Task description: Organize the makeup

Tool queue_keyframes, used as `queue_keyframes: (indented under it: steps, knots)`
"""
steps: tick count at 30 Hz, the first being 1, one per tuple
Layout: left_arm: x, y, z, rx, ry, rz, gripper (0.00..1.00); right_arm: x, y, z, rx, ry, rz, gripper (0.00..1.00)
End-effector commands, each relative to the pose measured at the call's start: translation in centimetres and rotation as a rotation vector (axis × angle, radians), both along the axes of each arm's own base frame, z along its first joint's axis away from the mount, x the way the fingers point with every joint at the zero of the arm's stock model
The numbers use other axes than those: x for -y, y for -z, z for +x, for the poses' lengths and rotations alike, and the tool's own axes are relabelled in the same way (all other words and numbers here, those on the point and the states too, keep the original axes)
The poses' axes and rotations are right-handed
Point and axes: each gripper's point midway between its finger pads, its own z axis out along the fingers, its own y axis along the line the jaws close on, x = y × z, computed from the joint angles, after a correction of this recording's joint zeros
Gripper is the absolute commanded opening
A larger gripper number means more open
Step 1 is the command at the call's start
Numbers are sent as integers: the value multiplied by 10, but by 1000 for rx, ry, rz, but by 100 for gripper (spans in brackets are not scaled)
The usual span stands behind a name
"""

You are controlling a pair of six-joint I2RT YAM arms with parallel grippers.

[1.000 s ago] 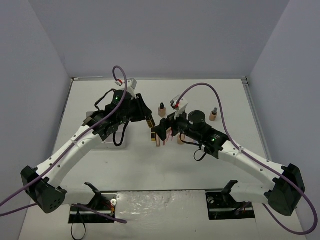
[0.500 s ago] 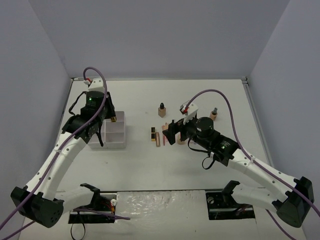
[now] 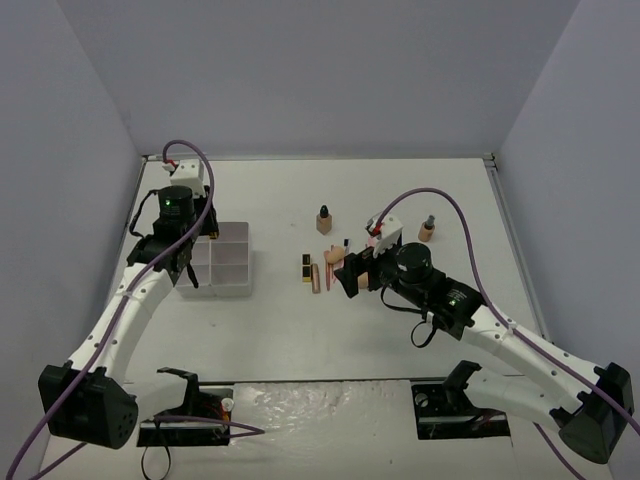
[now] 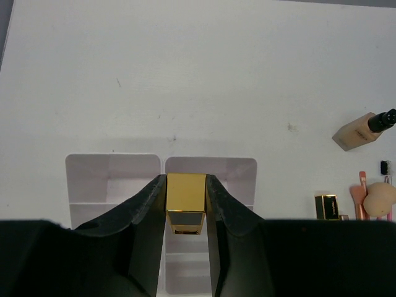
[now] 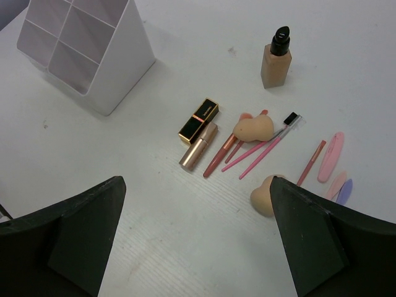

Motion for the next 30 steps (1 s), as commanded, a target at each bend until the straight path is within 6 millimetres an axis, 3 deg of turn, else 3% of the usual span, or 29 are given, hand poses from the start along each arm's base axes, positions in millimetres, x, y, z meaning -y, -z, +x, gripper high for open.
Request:
queue_keyframes:
  steps: [1,10,16,30]
  knots:
    - [12,-43,32,209,74,5,0,2,-15,8,51,28,37,100]
    - [17,-26,54,258,76,5,0,4,-8,4,35,31,34,100]
    - [16,-7,55,270,71,3,2,6,-3,3,25,36,31,100]
    - [2,30,49,258,3,33,24,5,10,2,-7,34,13,100]
